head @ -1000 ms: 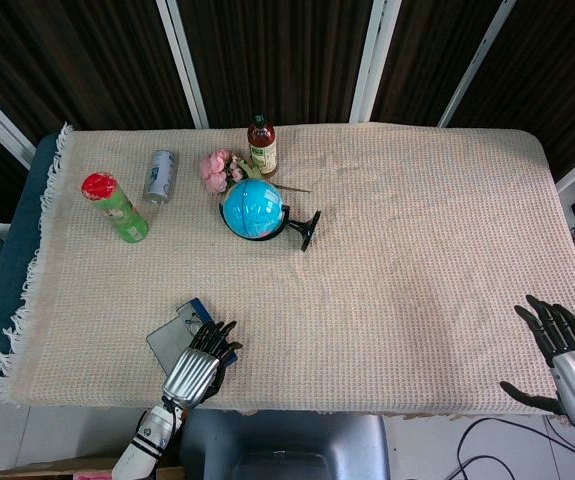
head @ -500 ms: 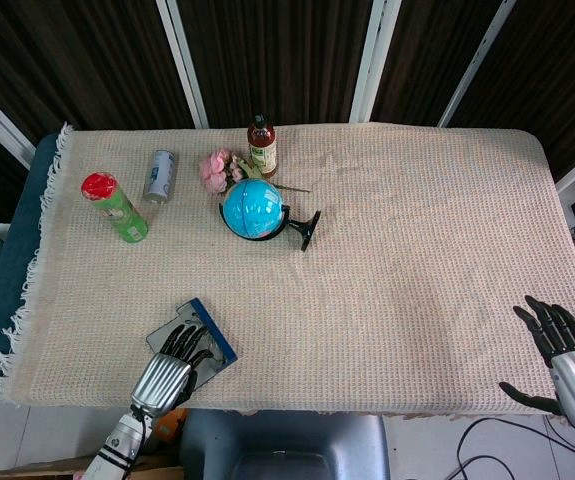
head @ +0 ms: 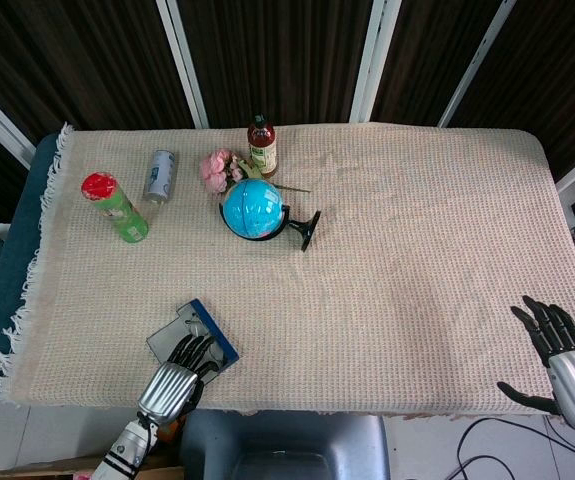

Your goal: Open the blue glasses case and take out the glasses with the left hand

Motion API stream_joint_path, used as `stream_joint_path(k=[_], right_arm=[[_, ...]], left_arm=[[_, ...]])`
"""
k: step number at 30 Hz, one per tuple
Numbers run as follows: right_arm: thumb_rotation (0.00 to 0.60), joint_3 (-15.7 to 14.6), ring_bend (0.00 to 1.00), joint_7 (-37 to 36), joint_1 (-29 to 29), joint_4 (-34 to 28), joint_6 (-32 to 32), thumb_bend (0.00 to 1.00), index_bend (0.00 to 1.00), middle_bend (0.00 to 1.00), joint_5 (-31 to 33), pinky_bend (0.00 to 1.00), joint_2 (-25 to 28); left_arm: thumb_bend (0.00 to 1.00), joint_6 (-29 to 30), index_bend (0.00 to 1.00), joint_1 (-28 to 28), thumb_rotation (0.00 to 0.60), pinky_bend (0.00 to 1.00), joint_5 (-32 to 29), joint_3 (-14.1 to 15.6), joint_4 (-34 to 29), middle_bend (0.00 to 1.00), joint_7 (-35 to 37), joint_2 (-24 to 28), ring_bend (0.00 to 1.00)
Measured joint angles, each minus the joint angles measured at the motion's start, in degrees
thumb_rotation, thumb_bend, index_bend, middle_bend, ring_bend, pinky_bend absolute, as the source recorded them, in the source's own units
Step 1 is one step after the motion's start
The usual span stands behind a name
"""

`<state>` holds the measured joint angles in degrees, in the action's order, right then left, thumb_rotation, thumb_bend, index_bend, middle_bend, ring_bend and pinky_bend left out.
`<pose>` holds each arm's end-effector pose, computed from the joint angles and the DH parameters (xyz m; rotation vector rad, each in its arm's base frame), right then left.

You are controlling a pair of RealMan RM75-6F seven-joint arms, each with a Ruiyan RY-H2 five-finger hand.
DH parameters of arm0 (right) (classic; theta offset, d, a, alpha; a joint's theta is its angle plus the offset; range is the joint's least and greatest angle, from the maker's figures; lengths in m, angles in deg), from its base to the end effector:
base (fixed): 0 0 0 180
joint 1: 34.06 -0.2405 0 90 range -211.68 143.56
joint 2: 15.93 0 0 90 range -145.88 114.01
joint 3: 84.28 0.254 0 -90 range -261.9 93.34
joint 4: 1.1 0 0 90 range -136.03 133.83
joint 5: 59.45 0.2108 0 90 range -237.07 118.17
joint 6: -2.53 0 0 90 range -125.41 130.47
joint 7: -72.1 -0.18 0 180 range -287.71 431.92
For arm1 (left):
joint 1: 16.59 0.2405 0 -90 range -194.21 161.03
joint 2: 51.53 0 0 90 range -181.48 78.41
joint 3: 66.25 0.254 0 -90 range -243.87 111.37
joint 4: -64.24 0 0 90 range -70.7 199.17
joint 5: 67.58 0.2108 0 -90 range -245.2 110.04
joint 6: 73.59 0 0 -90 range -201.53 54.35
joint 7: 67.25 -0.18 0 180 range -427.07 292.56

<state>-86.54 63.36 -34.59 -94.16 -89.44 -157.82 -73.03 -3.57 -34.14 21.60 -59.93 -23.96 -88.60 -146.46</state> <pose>-0.2945 -0.1726 0.1822 1.4999 -0.8996 1.0100 -0.1864 0.2039 -0.0703 -1.9436 -0.9820 -0.9609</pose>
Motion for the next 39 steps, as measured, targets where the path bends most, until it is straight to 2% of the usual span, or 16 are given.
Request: stream_joint_path(k=[8,16,31,39], right_arm=[[0.600,0.0,0.00,-0.9,0.1,0.2,-0.3,0.18,0.00,0.00,-0.1,0.00,0.3],[0.600,0.1,0.00,-3.8,0.6,0.9,-2.0,0.18,0.00,0.00,-0.3,0.00,1.0],[0.600,0.4,0.00,-5.7,1.0,1.4,-2.7,0.18,0.00,0.00,0.2,0.00,1.8],[0.600,0.3,0.00,-5.4,1.0,1.4,-2.5,0.18,0.00,0.00,0.0,0.00,1.7]], left_arm=[[0.65,-0.6,0.31,-0.8,0.600,0.00,0.3,-1.2,0.5,0.00,-0.4,-2.6,0.00],[0.64,-4.3,0.30,-3.6,0.600,0.00,-5.0,-7.2,3.8,0.00,-3.1,-8.9,0.00],[0.63,-4.8,0.28,-7.5,0.600,0.00,-9.6,-13.3,10.6,0.00,-6.2,-14.6,0.00],[0.55,-2.7,0.32,-7.2,0.600,0.00,-8.6,-12.5,7.6,0.00,-5.8,-12.5,0.00]])
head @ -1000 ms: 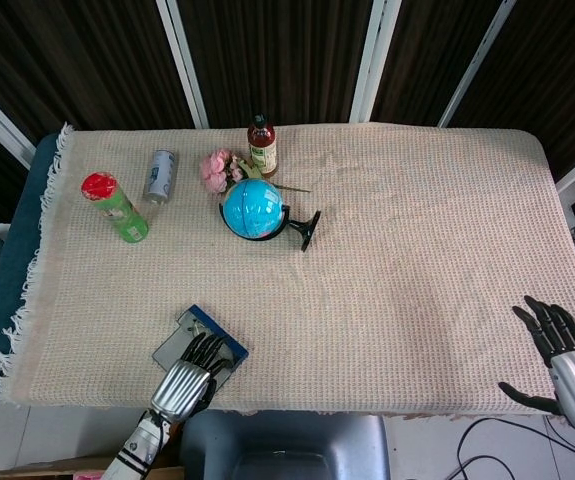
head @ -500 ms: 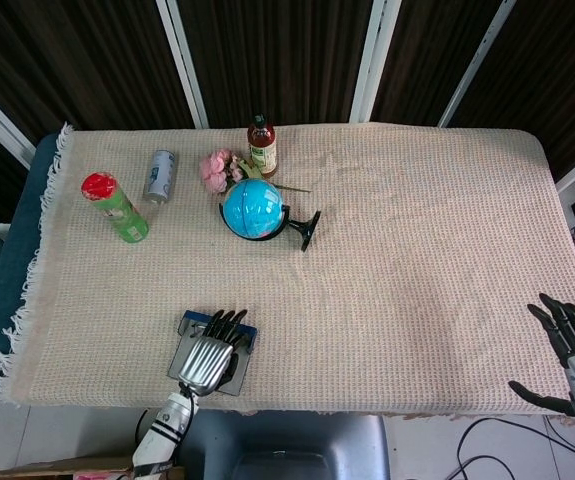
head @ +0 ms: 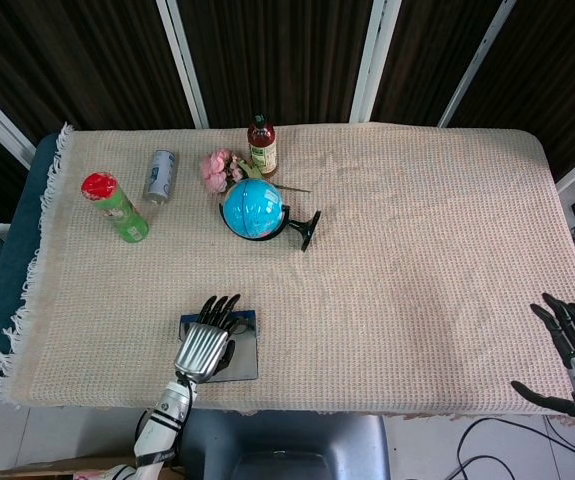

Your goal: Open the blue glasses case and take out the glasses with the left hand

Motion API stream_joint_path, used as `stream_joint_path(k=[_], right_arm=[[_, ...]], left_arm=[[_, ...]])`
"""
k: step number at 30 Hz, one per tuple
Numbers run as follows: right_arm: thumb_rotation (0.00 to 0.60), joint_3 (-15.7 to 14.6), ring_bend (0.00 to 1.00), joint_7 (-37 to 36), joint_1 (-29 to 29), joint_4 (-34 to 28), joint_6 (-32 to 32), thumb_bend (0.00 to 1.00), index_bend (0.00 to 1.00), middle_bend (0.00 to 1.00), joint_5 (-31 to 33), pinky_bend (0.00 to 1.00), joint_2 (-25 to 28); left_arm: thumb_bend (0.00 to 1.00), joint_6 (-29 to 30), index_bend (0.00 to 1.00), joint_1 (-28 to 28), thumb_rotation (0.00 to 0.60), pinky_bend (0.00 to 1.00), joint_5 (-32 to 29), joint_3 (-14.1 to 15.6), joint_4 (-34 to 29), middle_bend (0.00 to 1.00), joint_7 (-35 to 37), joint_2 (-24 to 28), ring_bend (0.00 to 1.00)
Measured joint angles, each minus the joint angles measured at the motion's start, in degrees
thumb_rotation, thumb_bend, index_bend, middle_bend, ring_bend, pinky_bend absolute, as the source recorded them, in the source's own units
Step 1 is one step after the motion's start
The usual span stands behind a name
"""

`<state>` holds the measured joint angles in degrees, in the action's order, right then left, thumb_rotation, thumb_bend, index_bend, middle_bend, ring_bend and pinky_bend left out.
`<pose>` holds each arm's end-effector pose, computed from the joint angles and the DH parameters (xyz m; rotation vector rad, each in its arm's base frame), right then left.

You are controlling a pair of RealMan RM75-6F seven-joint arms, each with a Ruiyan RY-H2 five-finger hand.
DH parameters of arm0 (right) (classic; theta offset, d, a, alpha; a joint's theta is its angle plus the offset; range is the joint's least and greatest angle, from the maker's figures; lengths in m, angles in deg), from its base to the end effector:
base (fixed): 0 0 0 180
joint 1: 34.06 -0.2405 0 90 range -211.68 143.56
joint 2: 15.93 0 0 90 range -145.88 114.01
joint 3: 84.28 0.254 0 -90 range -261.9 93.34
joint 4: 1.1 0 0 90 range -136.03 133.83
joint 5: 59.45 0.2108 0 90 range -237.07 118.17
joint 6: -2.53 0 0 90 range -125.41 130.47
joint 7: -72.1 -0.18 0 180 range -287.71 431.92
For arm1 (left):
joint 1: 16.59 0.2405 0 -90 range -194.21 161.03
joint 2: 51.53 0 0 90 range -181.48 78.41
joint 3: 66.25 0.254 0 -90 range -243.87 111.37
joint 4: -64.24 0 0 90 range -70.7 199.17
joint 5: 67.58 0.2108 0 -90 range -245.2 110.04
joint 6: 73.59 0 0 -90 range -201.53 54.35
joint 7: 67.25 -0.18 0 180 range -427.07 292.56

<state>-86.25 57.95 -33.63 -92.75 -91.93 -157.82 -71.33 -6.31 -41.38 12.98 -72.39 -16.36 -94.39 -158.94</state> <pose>-0.2989 -0.1685 0.2004 1.4607 -0.9117 1.0588 -0.1337 0.2732 -0.0987 -1.7999 -0.9380 -1.0379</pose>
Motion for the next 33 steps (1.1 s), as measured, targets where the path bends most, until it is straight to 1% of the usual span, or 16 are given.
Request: stream_joint_path(k=[3,6,9,13,16,21,26,33], right_arm=[[0.600,0.0,0.00,0.2,0.0,-0.1,0.1,0.18,0.00,0.00,-0.1,0.00,0.0],[0.600,-0.1,0.00,0.5,-0.1,-0.1,0.4,0.18,0.00,0.00,-0.2,0.00,-0.1],[0.600,-0.1,0.00,0.9,-0.2,-0.1,0.7,0.18,0.00,0.00,-0.2,0.00,-0.2],[0.600,-0.1,0.00,1.5,-0.3,-0.4,1.0,0.18,0.00,0.00,0.0,0.00,-0.3],[0.600,-0.1,0.00,2.0,-0.4,-0.5,1.4,0.18,0.00,0.00,0.1,0.00,-0.4],[0.600,0.0,0.00,2.8,-0.5,-0.6,1.8,0.18,0.00,0.00,0.3,0.00,-0.7],[0.600,0.1,0.00,3.1,-0.6,-0.9,2.0,0.18,0.00,0.00,0.6,0.00,-0.7],[0.600,0.1,0.00,3.4,-0.7,-0.9,2.2,0.18,0.00,0.00,0.5,0.00,-0.8]], left_arm=[[0.53,2.3,0.35,0.1,0.600,0.00,1.9,0.2,-1.9,0.00,0.3,1.7,0.00],[0.48,3.7,0.36,0.1,0.600,0.00,2.3,-0.8,-3.7,0.00,0.5,3.7,0.00],[0.43,3.2,0.35,-0.2,0.600,0.00,0.6,-2.3,-4.6,0.00,0.5,5.1,0.00],[0.41,0.5,0.27,-0.9,0.600,0.00,-4.9,-4.1,-6.1,0.00,-0.3,6.8,0.00],[0.40,-1.7,0.24,-1.6,0.600,0.00,-8.4,-4.8,-6.9,0.00,-1.5,8.2,0.00],[0.41,-2.9,0.24,-2.8,0.600,0.00,-10.6,-5.1,-7.2,0.00,-2.5,8.7,0.00],[0.44,-3.9,0.28,-3.8,0.600,0.00,-13.4,-5.3,-7.0,0.00,-3.0,8.5,0.00],[0.45,-4.1,0.32,-4.9,0.600,0.00,-14.9,-5.1,-5.4,0.00,-3.1,7.6,0.00]])
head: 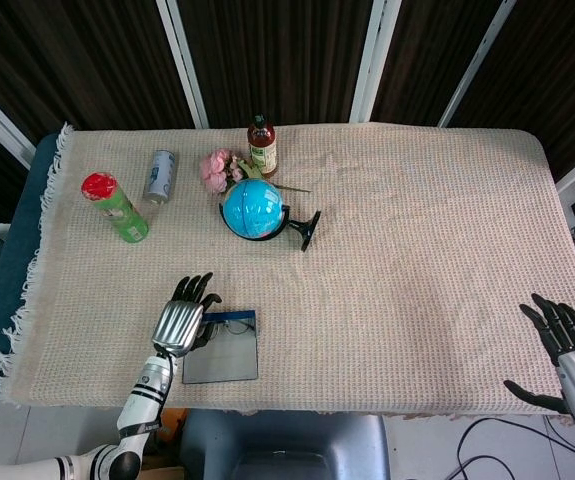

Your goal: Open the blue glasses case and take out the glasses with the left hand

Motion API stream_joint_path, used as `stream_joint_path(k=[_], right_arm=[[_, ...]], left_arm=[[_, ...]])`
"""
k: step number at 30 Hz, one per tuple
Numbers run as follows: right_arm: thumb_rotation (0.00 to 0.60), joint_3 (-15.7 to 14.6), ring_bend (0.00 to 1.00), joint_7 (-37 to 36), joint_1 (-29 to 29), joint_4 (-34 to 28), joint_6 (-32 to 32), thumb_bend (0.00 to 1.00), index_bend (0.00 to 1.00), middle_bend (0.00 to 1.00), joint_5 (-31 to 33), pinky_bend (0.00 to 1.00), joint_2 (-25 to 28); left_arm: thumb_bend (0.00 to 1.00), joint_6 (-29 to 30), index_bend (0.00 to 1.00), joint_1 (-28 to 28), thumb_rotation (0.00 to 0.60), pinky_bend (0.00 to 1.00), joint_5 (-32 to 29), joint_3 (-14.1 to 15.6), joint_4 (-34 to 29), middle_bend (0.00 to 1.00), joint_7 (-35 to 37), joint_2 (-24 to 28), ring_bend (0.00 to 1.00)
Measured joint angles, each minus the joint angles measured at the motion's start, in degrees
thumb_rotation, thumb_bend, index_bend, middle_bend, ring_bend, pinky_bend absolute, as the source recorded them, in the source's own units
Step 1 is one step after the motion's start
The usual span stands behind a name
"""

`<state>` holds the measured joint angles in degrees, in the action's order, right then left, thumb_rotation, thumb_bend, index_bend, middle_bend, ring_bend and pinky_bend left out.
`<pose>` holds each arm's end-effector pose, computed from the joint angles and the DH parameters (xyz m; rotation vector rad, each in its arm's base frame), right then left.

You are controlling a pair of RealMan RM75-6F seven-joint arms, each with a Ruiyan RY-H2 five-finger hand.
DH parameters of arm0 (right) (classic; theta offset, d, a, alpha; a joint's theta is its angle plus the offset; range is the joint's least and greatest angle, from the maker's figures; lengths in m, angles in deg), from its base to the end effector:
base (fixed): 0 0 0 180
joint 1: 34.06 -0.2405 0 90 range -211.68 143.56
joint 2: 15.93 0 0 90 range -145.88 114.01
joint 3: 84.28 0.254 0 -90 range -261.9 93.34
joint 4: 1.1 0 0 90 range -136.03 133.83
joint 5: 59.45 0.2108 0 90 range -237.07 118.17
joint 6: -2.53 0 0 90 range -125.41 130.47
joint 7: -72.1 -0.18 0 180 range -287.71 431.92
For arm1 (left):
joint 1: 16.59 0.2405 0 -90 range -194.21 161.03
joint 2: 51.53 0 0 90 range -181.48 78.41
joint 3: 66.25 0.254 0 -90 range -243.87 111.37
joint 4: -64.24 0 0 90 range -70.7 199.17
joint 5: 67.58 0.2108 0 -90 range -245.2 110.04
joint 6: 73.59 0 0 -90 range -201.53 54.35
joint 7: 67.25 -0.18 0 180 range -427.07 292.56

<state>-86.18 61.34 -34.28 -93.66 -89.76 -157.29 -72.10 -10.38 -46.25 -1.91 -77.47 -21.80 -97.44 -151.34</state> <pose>-0.2983 -0.1725 0.1903 1.4818 -0.9068 1.0151 -0.1552 0.3178 -0.0665 -1.7198 -1.0387 -0.9096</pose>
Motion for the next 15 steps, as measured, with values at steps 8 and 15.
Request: stream_joint_path(k=[8,15], right_arm=[[0.600,0.0,0.00,-0.1,0.0,0.1,0.0,0.18,0.00,0.00,0.1,0.00,0.0],[0.600,0.0,0.00,-0.1,0.0,0.0,0.1,0.18,0.00,0.00,0.1,0.00,0.1]], left_arm=[[0.46,0.0,0.33,-0.9,0.600,0.00,-1.2,0.8,1.3,0.00,-0.3,-0.8,0.00],[0.46,0.2,0.35,-1.4,0.600,0.00,-1.8,1.0,1.9,0.00,0.0,-1.2,0.00]])
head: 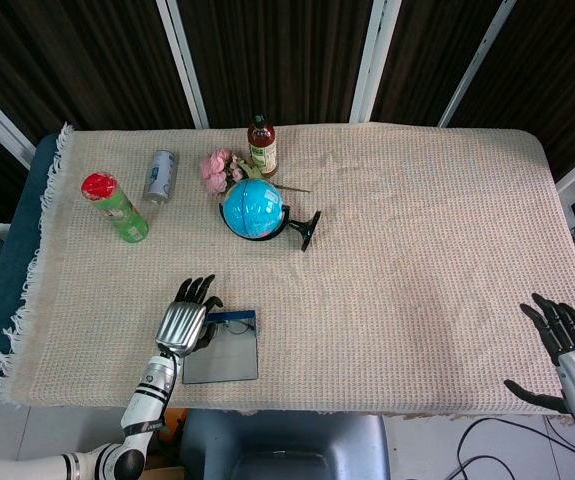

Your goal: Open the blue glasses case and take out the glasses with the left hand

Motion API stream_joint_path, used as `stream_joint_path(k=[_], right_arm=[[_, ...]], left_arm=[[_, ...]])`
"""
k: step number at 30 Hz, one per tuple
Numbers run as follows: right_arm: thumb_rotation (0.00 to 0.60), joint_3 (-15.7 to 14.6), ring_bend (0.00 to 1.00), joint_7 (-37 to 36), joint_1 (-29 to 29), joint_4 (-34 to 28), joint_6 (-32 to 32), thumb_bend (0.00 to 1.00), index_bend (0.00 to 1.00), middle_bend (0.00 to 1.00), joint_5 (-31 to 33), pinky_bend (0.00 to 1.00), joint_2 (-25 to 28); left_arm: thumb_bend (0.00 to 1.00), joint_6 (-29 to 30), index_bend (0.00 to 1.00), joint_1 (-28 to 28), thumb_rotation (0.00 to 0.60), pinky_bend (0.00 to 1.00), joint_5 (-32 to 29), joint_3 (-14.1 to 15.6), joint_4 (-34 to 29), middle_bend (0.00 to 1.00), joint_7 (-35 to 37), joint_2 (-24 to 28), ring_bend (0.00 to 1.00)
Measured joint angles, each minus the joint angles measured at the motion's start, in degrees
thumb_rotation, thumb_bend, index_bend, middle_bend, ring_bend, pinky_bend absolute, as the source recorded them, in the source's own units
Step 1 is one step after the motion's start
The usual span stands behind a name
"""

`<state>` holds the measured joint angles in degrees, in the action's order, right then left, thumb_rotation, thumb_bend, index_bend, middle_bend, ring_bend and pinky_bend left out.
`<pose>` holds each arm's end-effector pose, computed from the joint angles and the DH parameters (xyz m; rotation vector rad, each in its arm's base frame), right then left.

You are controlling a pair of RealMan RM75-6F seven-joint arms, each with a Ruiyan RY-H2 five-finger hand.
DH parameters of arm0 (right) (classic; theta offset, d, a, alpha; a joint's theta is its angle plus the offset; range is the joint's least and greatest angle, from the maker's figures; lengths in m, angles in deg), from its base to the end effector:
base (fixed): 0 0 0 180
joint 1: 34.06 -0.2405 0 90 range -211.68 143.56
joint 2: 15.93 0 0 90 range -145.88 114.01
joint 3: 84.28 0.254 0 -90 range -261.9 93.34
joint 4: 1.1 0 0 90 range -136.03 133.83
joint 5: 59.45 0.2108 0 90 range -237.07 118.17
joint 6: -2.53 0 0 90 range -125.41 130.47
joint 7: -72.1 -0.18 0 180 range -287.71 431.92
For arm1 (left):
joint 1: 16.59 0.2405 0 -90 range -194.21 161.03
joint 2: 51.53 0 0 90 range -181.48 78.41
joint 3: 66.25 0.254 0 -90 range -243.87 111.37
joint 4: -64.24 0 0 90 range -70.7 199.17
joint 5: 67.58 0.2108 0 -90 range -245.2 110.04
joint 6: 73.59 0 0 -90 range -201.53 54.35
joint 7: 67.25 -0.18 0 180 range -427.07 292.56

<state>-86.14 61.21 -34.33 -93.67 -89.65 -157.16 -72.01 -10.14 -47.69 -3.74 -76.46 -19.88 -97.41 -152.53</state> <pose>-0.2986 -0.1730 0.1908 1.4807 -0.9084 1.0142 -0.1574 0.3195 -0.0749 -1.7269 -1.0432 -0.8845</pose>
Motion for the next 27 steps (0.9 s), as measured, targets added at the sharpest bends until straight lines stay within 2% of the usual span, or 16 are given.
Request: stream_joint_path(k=[27], right_arm=[[0.600,0.1,0.00,-0.3,0.1,0.1,-0.2,0.18,0.00,0.00,0.1,0.00,0.0]], left_arm=[[0.47,0.4,0.42,-1.1,0.600,0.00,-1.5,0.7,0.7,0.00,1.3,-0.4,0.00]])
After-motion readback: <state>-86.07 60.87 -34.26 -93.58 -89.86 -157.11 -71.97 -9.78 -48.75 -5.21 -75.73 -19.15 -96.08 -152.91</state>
